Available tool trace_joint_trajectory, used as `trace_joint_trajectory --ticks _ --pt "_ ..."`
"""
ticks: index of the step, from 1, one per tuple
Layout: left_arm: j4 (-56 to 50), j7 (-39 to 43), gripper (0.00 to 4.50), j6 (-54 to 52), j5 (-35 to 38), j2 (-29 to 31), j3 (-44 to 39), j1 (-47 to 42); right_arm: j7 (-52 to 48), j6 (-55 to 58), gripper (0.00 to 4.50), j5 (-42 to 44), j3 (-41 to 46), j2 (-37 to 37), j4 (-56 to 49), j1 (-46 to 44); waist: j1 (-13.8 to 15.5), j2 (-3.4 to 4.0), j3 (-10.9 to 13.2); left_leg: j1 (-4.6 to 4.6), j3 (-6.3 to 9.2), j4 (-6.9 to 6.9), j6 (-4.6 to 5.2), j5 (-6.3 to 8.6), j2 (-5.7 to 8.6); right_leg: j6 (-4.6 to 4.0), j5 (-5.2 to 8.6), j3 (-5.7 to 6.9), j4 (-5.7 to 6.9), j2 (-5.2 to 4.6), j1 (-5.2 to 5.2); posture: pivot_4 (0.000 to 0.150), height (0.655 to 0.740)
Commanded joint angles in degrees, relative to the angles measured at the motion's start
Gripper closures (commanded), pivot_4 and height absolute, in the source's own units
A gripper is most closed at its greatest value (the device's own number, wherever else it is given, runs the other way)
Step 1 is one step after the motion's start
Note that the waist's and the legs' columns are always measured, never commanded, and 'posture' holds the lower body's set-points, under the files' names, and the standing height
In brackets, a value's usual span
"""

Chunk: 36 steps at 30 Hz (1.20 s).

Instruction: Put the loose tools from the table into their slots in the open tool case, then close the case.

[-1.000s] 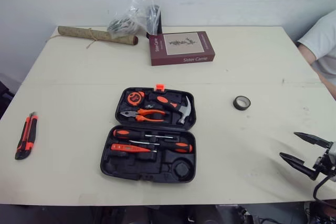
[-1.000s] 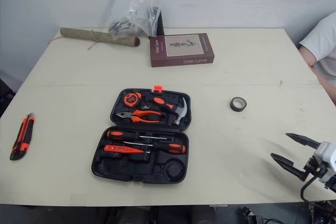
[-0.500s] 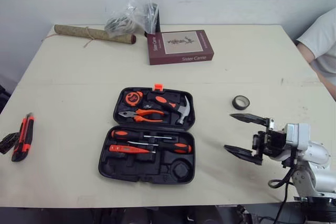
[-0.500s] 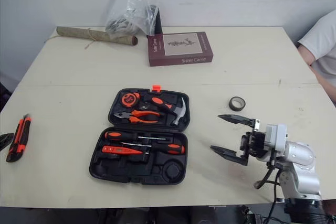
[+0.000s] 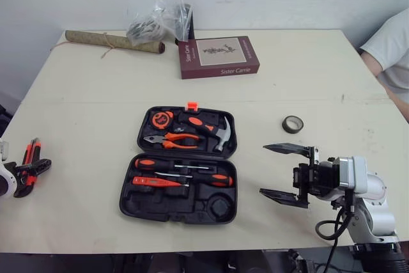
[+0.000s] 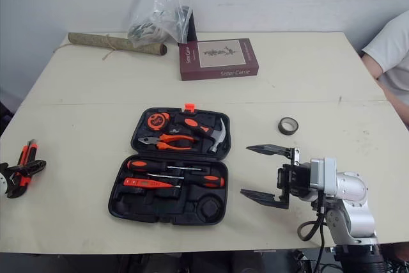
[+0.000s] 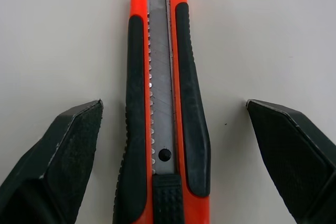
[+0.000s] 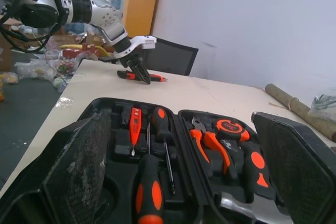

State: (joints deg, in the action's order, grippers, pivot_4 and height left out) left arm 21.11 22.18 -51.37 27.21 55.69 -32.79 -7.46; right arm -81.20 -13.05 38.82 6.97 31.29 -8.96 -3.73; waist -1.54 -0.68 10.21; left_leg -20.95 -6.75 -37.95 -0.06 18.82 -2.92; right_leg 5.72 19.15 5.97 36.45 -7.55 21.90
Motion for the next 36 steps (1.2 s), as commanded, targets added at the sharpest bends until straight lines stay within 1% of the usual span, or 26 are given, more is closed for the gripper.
trace_joint_trajectory --ticks 1,2,4,5,8,9,12,13,16,17,19,20,22,23,24,26,28,30,33,36 --pt "2.7 2.5 0.44 -2.9 -1.2 0.0 2.4 0.3 -1.0 -2.0 0.0 0.1 1.5 0.1 0.0 0.7 0.0 0.03 0.0 0.0 -0.03 0.0 -0.01 -0.05 0.02 -0.01 0.0 -0.02 0.03 -0.02 0.06 0.15 0.74" --pt "2.5 2.9 0.58 -3.4 -1.3 -0.1 2.4 0.7 -1.1 -2.2 0.0 0.1 1.6 0.1 0.2 0.8 0.0 0.04 0.0 0.01 -0.03 0.0 -0.02 -0.07 0.02 -0.01 0.01 -0.03 0.05 -0.02 0.07 0.15 0.74" --pt "1.3 3.2 1.13 -4.6 -1.1 -0.6 1.9 2.0 -1.1 -2.7 0.0 0.1 1.9 0.0 0.4 1.0 0.0 0.1 0.0 0.02 -0.06 0.0 -0.02 -0.07 0.02 -0.01 0.01 -0.05 0.05 -0.03 0.08 0.15 0.74" --pt "0.7 3.3 1.62 -5.1 -0.9 -0.8 1.5 2.6 -1.2 -2.8 0.0 0.1 1.9 0.0 0.5 1.1 0.0 0.14 0.0 0.02 -0.07 0.0 -0.01 -0.06 0.02 -0.01 0.01 -0.05 0.06 -0.04 0.09 0.15 0.74" --pt "-0.2 3.3 2.83 -5.4 -1.1 -1.3 0.5 4.3 -1.5 -3.5 0.0 0.1 2.1 0.2 1.0 1.7 0.0 0.17 0.0 0.02 -0.11 0.0 0.03 -0.04 0.06 -0.01 0.01 -0.05 0.07 -0.12 0.09 0.15 0.74" --pt "-0.4 3.3 3.01 -5.4 -1.2 -1.4 0.2 4.6 -1.6 -3.7 0.0 0.1 2.2 0.2 1.1 1.8 0.0 0.17 0.0 0.02 -0.11 0.0 0.03 -0.04 0.06 -0.01 0.0 -0.05 0.07 -0.13 0.09 0.15 0.74" --pt "-3.2 4.2 3.01 -2.5 -2.1 -0.9 -0.5 6.9 -2.0 -4.1 0.0 0.4 2.7 0.6 1.4 2.5 -0.2 0.2 0.0 0.03 -0.15 0.0 0.04 -0.02 0.05 -0.01 0.0 -0.06 0.06 -0.14 0.1 0.15 0.74" --pt "-5.0 5.1 3.01 0.9 -2.7 -0.8 -0.8 7.9 -2.1 -4.3 0.0 0.4 2.9 0.7 1.6 2.7 -0.2 0.2 0.0 0.03 -0.18 0.0 0.04 -0.02 0.05 -0.01 0.01 -0.07 0.06 -0.14 0.12 0.15 0.74" --pt "-11.1 9.0 3.01 12.3 -0.9 -3.1 -5.3 7.5 -2.6 -4.8 0.0 0.3 3.7 1.0 2.2 3.2 0.0 0.17 0.0 0.01 -0.23 0.0 0.03 -0.01 0.03 -0.01 0.01 -0.06 0.04 -0.15 0.17 0.15 0.74" --pt "-13.9 11.6 3.01 17.6 -0.8 -3.3 -6.5 7.9 -2.9 -5.0 0.0 0.3 4.1 1.1 2.7 3.5 0.1 0.07 0.0 -0.04 -0.22 0.0 0.02 -0.01 0.02 -0.01 0.01 -0.06 0.04 -0.15 0.21 0.15 0.74" --pt "-17.7 14.4 3.01 22.8 -2.9 -1.8 -6.4 9.8 -3.7 -5.5 0.0 0.2 4.8 1.4 3.8 3.9 0.4 -0.43 0.0 -0.2 -0.09 -0.06 -0.04 -0.06 0.0 -0.02 0.01 -0.05 0.05 -0.16 0.27 0.15 0.74" --pt "-21.4 19.8 3.01 25.5 -0.1 -2.2 -6.5 9.7 -5.3 -6.9 0.0 -0.2 5.3 2.0 5.4 4.0 0.4 -0.48 0.0 -0.24 -0.02 -0.06 -0.07 -0.07 -0.03 -0.04 0.02 -0.07 0.03 -0.15 0.27 0.15 0.74" --pt "-26.2 26.8 3.01 29.9 3.5 -3.0 -6.3 9.6 -7.8 -9.3 0.0 -0.6 5.9 3.2 7.9 3.8 0.8 -0.42 0.0 -0.25 -0.03 -0.06 -0.04 -0.05 0.02 -0.04 0.01 -0.06 -0.06 -0.2 0.22 0.15 0.74" --pt "-29.6 32.2 3.01 31.4 5.8 -2.5 -5.0 9.7 -8.9 -9.7 0.0 -0.6 6.4 4.0 8.9 3.7 0.8 -0.37 0.0 -0.23 -0.06 -0.06 0.02 -0.02 0.07 -0.02 0.01 -0.06 -0.1 -0.27 0.19 0.15 0.74" --pt "-31.5 35.3 3.01 32.1 6.9 -2.0 -4.1 9.9 -9.4 -9.9 0.0 -0.4 6.6 4.6 9.4 3.6 0.8 -0.31 0.1 -0.21 -0.09 -0.06 0.04 0.0 0.08 -0.01 0.0 -0.06 -0.13 -0.29 0.16 0.15 0.74" --pt "-34.6 39.3 3.01 31.9 7.8 -0.1 -1.3 9.2 -10.9 -9.5 0.0 0.3 6.5 6.0 9.4 3.8 0.8 -0.22 0.1 -0.2 -0.13 -0.06 0.05 0.0 0.08 0.0 -0.01 -0.04 -0.16 -0.26 0.16 0.15 0.74" --pt "-37.8 42.4 3.01 29.7 10.3 2.0 2.3 7.0 -11.3 -9.3 0.0 1.4 4.1 9.4 6.7 5.5 0.7 0.0 0.2 -0.16 -0.14 -0.06 0.04 -0.01 0.05 0.0 -0.01 -0.01 -0.15 -0.17 0.15 0.15 0.74" --pt "-41.0 47.1 3.01 30.0 10.3 4.6 7.2 5.6 -11.3 -7.1 0.0 3.1 3.3 10.6 2.9 6.8 0.7 0.01 0.3 -0.16 -0.21 -0.07 0.01 -0.06 0.02 -0.03 0.01 0.01 0.03 -0.01 0.26 0.15 0.74" --pt "-45.5 50.8 3.01 30.0 8.3 7.7 14.9 3.4 -10.5 -5.0 0.0 4.4 2.3 11.1 -1.1 7.9 0.3 0.01 0.3 -0.15 -0.24 -0.07 -0.01 -0.1 0.01 -0.03 0.02 0.0 0.06 0.15 0.27 0.15 0.74" --pt "-49.4 52.9 3.01 31.0 1.3 10.6 26.2 -0.5 -7.2 -3.2 0.0 4.0 1.4 10.3 -3.5 8.7 0.2 0.01 0.3 -0.17 -0.24 -0.07 0.01 -0.1 0.07 -0.02 0.01 -0.01 0.05 0.27 0.27 0.15 0.74"
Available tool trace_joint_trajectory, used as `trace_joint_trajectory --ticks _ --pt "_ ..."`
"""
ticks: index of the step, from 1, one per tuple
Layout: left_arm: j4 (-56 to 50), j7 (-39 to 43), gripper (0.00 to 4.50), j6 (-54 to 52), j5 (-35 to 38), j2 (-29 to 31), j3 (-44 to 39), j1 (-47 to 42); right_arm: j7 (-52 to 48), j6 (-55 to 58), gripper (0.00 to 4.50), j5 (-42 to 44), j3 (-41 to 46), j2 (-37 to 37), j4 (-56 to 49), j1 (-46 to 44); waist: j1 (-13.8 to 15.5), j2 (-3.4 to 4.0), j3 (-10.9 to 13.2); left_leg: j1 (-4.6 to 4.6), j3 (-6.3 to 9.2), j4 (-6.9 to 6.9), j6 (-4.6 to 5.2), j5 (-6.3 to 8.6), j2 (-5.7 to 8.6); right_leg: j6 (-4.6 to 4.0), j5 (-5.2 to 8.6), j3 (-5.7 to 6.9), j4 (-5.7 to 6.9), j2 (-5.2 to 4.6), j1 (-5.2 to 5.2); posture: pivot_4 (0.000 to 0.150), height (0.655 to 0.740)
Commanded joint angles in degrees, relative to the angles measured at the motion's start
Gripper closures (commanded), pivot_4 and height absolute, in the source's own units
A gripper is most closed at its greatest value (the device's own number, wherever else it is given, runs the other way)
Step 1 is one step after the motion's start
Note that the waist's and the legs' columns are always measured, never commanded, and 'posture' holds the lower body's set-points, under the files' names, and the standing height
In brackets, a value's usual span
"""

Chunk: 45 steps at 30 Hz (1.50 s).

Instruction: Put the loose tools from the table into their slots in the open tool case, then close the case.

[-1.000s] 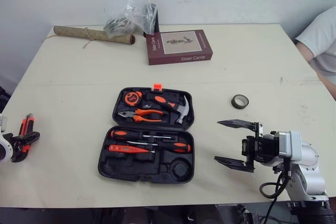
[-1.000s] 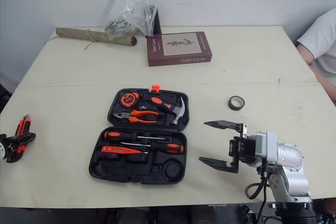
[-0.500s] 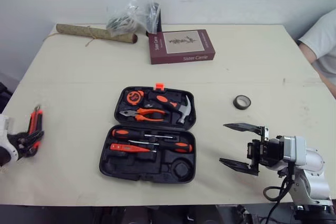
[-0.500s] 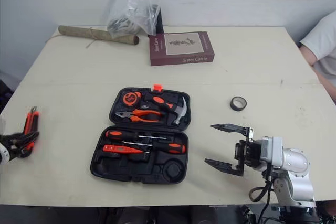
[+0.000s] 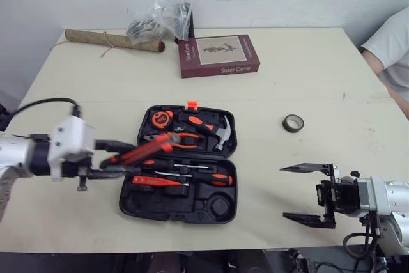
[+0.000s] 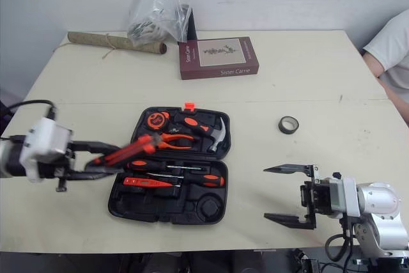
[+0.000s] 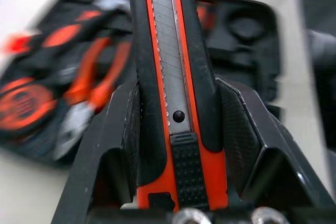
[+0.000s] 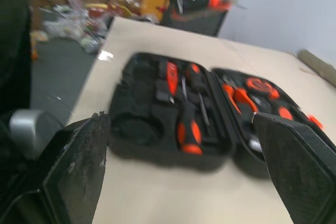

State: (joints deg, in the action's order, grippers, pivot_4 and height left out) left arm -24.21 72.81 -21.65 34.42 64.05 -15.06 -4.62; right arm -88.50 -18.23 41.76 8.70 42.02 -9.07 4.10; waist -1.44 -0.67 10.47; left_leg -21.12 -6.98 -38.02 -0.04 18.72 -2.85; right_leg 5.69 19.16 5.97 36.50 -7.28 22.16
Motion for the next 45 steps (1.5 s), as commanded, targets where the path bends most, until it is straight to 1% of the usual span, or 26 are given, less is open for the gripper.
trace_joint_trajectory --ticks 1,6,13,18,20,25,27,31,32,34,35,36,37,38,43,45 --pt "-4.6 2.6 3.01 1.8 -7.8 2.6 11.2 -4.5 0.9 2.4 0.0 0.8 -0.4 -0.7 -3.9 1.2 0.1 -0.01 0.0 0.0 0.0 -0.01 0.02 -0.01 0.04 0.01 0.0 0.0 0.0 0.01 -0.01 0.15 0.74" --pt "-6.3 1.3 3.01 -0.1 -15.1 1.7 21.5 -9.8 3.1 2.8 0.0 -1.3 -1.0 -1.9 -5.3 2.8 0.4 -0.02 0.0 -0.09 -0.01 -0.05 0.04 -0.02 0.04 0.02 -0.01 -0.03 -0.04 0.12 0.04 0.15 0.74" --pt "-5.2 -0.3 3.01 0.5 -22.2 1.0 26.4 -11.3 6.0 3.5 0.0 -2.7 -1.1 -3.0 -7.6 3.4 0.5 -0.04 0.0 -0.11 -0.04 -0.12 0.07 -0.04 0.01 0.02 -0.01 -0.09 0.01 0.2 0.1 0.15 0.74" --pt "-4.2 -0.1 3.01 2.0 -24.3 -0.1 27.8 -11.6 6.9 3.5 0.0 -3.7 -1.1 -3.3 -7.5 3.3 1.1 -0.04 0.0 -0.12 -0.05 -0.15 0.09 -0.05 -0.01 0.02 -0.01 -0.1 0.01 0.19 0.1 0.15 0.74" --pt "-4.5 0.8 3.01 1.6 -24.3 -0.6 28.5 -11.8 7.2 3.4 0.0 -4.0 -1.1 -3.4 -7.3 3.1 1.4 -0.04 0.0 -0.12 -0.05 -0.17 0.1 -0.05 -0.02 0.02 -0.01 -0.1 0.02 0.19 0.1 0.15 0.74" --pt "-5.3 -0.7 3.01 -1.4 -26.7 -1.3 30.0 -11.9 8.1 3.7 0.0 -4.4 -1.6 -4.1 -7.5 2.7 1.5 -0.04 0.0 -0.11 -0.05 -0.18 0.13 -0.07 -0.01 0.02 -0.01 -0.1 0.03 0.19 0.08 0.15 0.74" --pt "-5.6 -1.7 3.01 -2.5 -26.5 -2.7 30.2 -12.0 8.1 3.7 0.0 -4.6 -1.8 -4.3 -7.4 2.6 1.5 -0.03 0.0 -0.11 -0.05 -0.18 0.14 -0.08 0.0 0.02 -0.01 -0.1 0.03 0.19 0.07 0.15 0.74" --pt "-6.0 -0.8 3.01 -3.8 -26.4 -3.0 30.7 -12.3 8.1 3.8 0.0 -4.7 -2.1 -4.5 -7.3 2.5 1.6 -0.03 0.0 -0.1 -0.04 -0.2 0.17 -0.1 0.0 0.02 -0.01 -0.1 0.04 0.18 0.05 0.15 0.74" --pt "-5.8 -0.7 3.01 -2.5 -26.3 -3.5 30.6 -12.4 8.1 3.8 0.0 -4.7 -2.1 -4.5 -7.3 2.5 1.6 -0.03 0.0 -0.09 -0.02 -0.22 0.17 -0.1 0.01 0.02 -0.01 -0.09 0.04 0.18 0.03 0.15 0.74" --pt "-5.7 -1.7 1.99 -0.8 -26.3 -4.6 29.9 -12.3 8.0 3.8 0.0 -4.7 -2.2 -4.5 -7.2 2.6 1.6 -0.03 0.0 -0.09 -0.02 -0.22 0.18 -0.1 0.01 0.03 -0.01 -0.1 0.04 0.17 0.02 0.15 0.74" --pt "-5.7 -2.1 1.81 0.1 -26.1 -5.2 29.5 -12.3 8.0 3.8 0.0 -4.8 -2.2 -4.5 -7.1 2.6 1.7 -0.02 0.0 -0.09 -0.02 -0.22 0.18 -0.1 0.01 0.03 -0.01 -0.1 0.04 0.17 0.02 0.15 0.74" --pt "-5.4 -2.3 1.28 2.0 -25.9 -5.9 28.8 -12.2 8.0 3.9 0.0 -4.8 -2.3 -4.5 -7.0 2.5 1.8 0.0 0.0 -0.06 0.0 -0.22 0.18 -0.1 0.01 0.03 -0.02 -0.09 0.03 0.16 -0.03 0.15 0.74" --pt "-4.8 -1.9 0.96 4.6 -24.9 -6.7 27.8 -12.1 7.9 3.9 0.0 -4.9 -2.3 -4.5 -6.9 2.5 1.9 0.0 0.0 -0.05 0.01 -0.24 0.2 -0.11 0.04 0.04 -0.02 -0.09 0.03 0.13 -0.04 0.15 0.74" --pt "-4.2 -1.7 0.54 6.0 -24.0 -7.2 26.7 -12.0 7.8 3.9 0.0 -4.9 -2.3 -4.5 -6.9 2.5 2.0 -0.03 0.0 -0.06 0.01 -0.25 0.21 -0.12 0.05 0.05 -0.02 -0.08 0.04 0.11 -0.04 0.15 0.74" --pt "-2.2 1.0 0.54 7.0 -14.4 -7.4 17.0 -9.2 7.6 3.9 0.0 -5.0 -2.2 -4.5 -6.3 2.3 1.7 -0.05 0.0 -0.08 0.02 -0.28 0.21 -0.12 -0.02 0.04 -0.02 -0.04 0.05 0.12 -0.03 0.15 0.74" --pt "-0.8 1.5 0.54 7.6 -12.1 -7.7 14.1 -8.0 7.4 3.9 0.0 -5.1 -2.2 -4.6 -5.4 1.9 1.4 -0.04 0.0 -0.08 0.03 -0.28 0.2 -0.14 -0.02 0.04 -0.02 -0.03 0.08 0.11 -0.02 0.15 0.74"
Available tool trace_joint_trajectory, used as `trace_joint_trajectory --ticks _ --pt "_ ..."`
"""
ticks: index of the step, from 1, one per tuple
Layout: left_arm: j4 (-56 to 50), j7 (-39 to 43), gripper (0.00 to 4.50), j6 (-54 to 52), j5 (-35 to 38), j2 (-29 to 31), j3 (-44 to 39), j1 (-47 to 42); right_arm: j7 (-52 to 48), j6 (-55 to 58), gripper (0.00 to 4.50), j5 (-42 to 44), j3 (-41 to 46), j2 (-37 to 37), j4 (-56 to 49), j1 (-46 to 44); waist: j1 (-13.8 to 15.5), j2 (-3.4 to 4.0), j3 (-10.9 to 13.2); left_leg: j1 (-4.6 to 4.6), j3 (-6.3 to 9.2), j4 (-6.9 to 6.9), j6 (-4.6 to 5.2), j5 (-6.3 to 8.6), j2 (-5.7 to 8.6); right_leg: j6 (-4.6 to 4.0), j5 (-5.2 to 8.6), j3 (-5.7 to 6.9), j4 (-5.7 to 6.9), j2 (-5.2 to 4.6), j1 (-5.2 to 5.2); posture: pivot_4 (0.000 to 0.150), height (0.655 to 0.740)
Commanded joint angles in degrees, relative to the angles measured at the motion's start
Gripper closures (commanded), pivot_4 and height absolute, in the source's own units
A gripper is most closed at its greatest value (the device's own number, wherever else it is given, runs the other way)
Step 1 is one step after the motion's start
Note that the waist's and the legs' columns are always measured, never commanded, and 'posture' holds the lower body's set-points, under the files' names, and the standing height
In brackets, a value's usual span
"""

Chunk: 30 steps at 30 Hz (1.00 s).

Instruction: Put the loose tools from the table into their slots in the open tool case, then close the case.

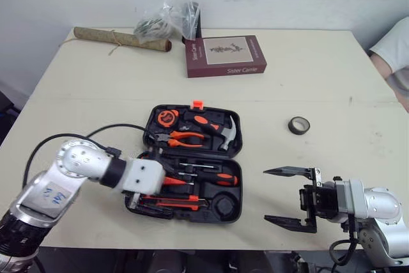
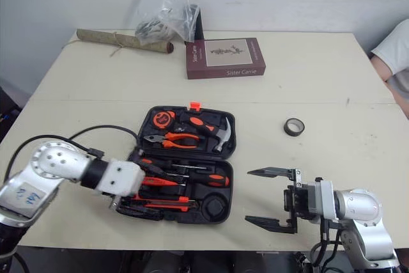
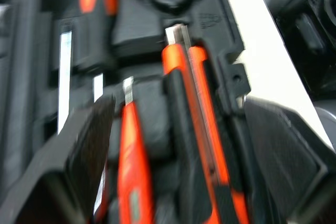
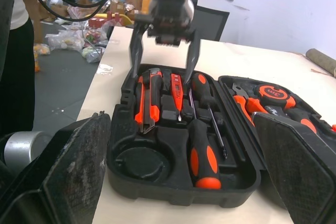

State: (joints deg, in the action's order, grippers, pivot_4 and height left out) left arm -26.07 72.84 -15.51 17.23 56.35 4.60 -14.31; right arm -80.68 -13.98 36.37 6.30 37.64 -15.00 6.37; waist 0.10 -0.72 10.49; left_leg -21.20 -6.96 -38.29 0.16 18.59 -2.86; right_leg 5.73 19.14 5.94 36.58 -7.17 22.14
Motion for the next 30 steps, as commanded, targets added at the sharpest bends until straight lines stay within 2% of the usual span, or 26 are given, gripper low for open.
trace_joint_trajectory --ticks 1,3,9,10,13,21,26,29,30 --pt "1.7 1.4 0.8 1.4 6.9 -1.0 -6.8 2.6 -0.6 -0.5 0.0 0.0 0.1 -0.3 1.4 -0.7 -0.2 0.0 0.0 0.01 0.0 0.0 0.0 0.0 0.0 0.0 0.0 0.0 0.0 0.0 -0.01 0.15 0.74" --pt "2.7 0.5 1.42 2.0 8.7 -3.3 -7.9 4.1 -0.8 -0.7 0.0 -0.3 0.0 -0.7 2.6 -1.1 -0.2 0.0 0.0 0.02 0.01 -0.01 0.0 0.0 0.01 0.0 0.0 0.0 0.02 -0.01 -0.02 0.15 0.74" --pt "3.5 -3.1 4.17 5.4 8.6 -10.0 -7.5 12.2 -0.2 -0.7 0.0 -0.8 0.2 -1.1 3.4 -1.6 -0.2 0.01 0.0 0.0 0.01 -0.01 0.01 0.0 0.02 0.01 0.0 0.01 0.0 -0.03 -0.02 0.15 0.74" --pt "3.4 -3.6 4.45 6.0 8.3 -10.8 -7.3 13.8 0.1 -0.7 0.0 -0.9 0.2 -1.1 3.2 -1.7 -0.3 0.01 0.0 0.04 -0.01 0.0 0.01 0.0 0.03 0.01 0.0 -0.01 0.0 -0.06 -0.03 0.15 0.74" --pt "4.4 -5.9 4.45 8.4 5.6 -13.1 -6.2 17.6 1.9 0.5 0.0 -0.9 0.3 -1.1 1.5 -1.9 -0.2 0.0 0.0 0.04 0.0 0.0 0.02 0.01 0.01 0.01 0.0 -0.01 0.0 -0.06 -0.03 0.15 0.74" --pt "10.5 -10.1 4.45 12.3 -1.9 -15.0 -2.3 19.9 4.3 3.1 0.0 -0.3 0.8 0.1 -1.8 -2.1 0.0 0.16 -0.1 0.14 0.1 0.02 0.08 0.04 0.09 0.02 -0.01 0.1 -0.06 -0.23 -0.2 0.15 0.74" --pt "12.7 -13.8 4.45 4.8 -5.6 -14.5 0.6 19.6 5.2 4.8 0.0 0.0 1.0 0.7 -3.4 -2.4 0.5 0.74 -0.5 0.46 0.11 0.04 0.19 0.09 0.18 0.1 -0.05 0.11 -0.13 -0.33 -0.58 0.15 0.74" --pt "10.7 -15.3 4.45 1.5 -2.6 -16.5 0.4 19.3 5.4 5.4 0.0 0.0 1.1 0.9 -3.4 -2.7 0.8 1.27 -0.8 0.94 0.05 0.18 0.5 0.28 0.2 0.12 -0.07 0.02 -0.2 -0.38 -0.99 0.15 0.74" --pt "9.6 -13.6 4.45 3.5 -0.7 -17.0 0.0 19.2 5.5 5.6 0.0 0.0 1.1 0.9 -3.3 -2.8 0.9 1.4 -0.9 0.98 0.04 0.2 0.53 0.3 0.2 0.13 -0.07 -0.01 -0.22 -0.39 -1.03 0.15 0.74"
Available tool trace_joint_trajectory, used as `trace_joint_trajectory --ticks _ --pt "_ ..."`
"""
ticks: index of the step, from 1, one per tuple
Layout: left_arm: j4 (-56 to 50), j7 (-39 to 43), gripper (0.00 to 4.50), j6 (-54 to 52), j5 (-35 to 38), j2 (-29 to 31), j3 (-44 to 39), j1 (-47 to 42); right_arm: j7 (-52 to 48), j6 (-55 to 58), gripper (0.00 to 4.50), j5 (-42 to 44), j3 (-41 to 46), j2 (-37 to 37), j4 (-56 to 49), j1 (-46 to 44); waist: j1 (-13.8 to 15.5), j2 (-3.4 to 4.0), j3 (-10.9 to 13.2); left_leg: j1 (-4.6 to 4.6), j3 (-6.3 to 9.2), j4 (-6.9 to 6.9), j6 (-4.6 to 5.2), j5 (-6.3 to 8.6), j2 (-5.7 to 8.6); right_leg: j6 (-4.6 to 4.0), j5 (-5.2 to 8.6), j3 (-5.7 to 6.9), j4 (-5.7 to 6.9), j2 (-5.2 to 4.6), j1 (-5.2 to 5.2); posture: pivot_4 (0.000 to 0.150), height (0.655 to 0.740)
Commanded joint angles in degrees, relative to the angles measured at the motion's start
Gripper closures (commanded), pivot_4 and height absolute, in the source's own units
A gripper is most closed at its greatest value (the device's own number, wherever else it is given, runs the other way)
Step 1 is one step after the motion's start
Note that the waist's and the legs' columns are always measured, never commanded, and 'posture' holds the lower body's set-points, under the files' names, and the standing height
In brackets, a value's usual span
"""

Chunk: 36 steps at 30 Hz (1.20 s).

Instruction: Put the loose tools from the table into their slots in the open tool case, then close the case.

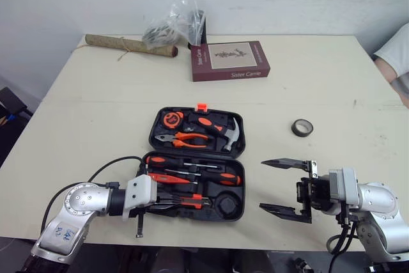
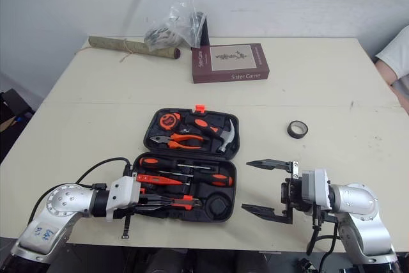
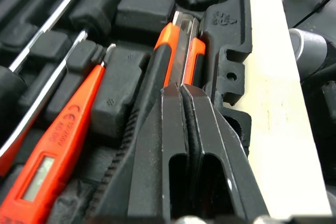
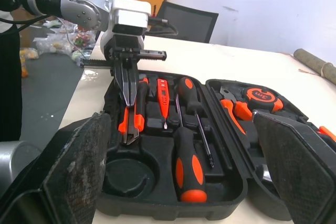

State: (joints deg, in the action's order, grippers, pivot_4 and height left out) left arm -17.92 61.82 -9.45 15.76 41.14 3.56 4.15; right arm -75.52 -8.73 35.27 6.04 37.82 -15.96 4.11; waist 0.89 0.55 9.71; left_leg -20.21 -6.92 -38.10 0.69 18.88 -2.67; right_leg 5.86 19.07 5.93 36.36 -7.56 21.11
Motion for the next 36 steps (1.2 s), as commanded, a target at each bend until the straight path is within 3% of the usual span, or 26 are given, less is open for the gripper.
trace_joint_trajectory --ticks 1,5,10,22,29,36 --pt "0.6 -1.6 4.45 -1.6 1.9 -2.0 0.5 0.6 0.4 0.4 0.0 1.1 1.4 0.8 -2.3 -0.5 0.4 0.31 -0.2 0.01 0.0 0.0 0.0 0.0 0.0 0.0 0.0 -0.01 0.0 -0.01 0.0 0.15 0.74" --pt "0.1 0.5 4.45 2.3 5.0 -3.1 -2.0 -0.4 0.3 0.7 0.0 0.9 1.5 0.9 -2.0 -0.6 0.4 0.2 -0.1 -0.04 0.03 0.0 -0.04 -0.02 -0.05 -0.01 0.0 0.0 0.01 0.0 0.05 0.15 0.74" --pt "2.0 -0.8 4.45 2.7 3.9 -2.9 -2.3 -2.4 0.3 1.2 0.0 1.2 1.6 1.0 -2.3 -0.7 0.3 -0.38 0.2 -0.29 0.0 0.0 -0.29 -0.16 -0.06 -0.01 0.0 0.02 0.01 0.02 0.31 0.15 0.74" --pt "6.5 1.4 4.45 6.4 -4.6 2.4 4.9 -0.9 1.2 2.4 0.0 -0.2 0.5 0.5 -1.5 -1.9 -0.7 -0.52 0.3 -0.28 0.0 0.05 -0.28 -0.11 -0.13 -0.03 0.01 0.02 -0.05 -0.06 0.33 0.15 0.74" --pt "13.0 -1.2 4.45 8.6 -16.6 4.2 12.9 -3.7 0.6 0.9 0.0 -1.1 0.9 -0.3 1.4 -1.9 -0.8 -0.17 -0.1 -0.1 0.0 0.12 -0.14 0.0 -0.12 -0.01 0.0 0.03 -0.22 -0.07 0.09 0.15 0.74" --pt "11.0 -1.6 4.45 13.2 -4.2 -0.2 6.0 -3.2 2.4 -1.0 0.0 -0.7 5.4 -0.6 4.5 -0.2 -0.1 0.58 -0.7 0.44 0.13 0.16 0.08 0.36 -0.12 0.07 -0.04 -0.17 -0.69 -0.28 -0.72 0.15 0.74"
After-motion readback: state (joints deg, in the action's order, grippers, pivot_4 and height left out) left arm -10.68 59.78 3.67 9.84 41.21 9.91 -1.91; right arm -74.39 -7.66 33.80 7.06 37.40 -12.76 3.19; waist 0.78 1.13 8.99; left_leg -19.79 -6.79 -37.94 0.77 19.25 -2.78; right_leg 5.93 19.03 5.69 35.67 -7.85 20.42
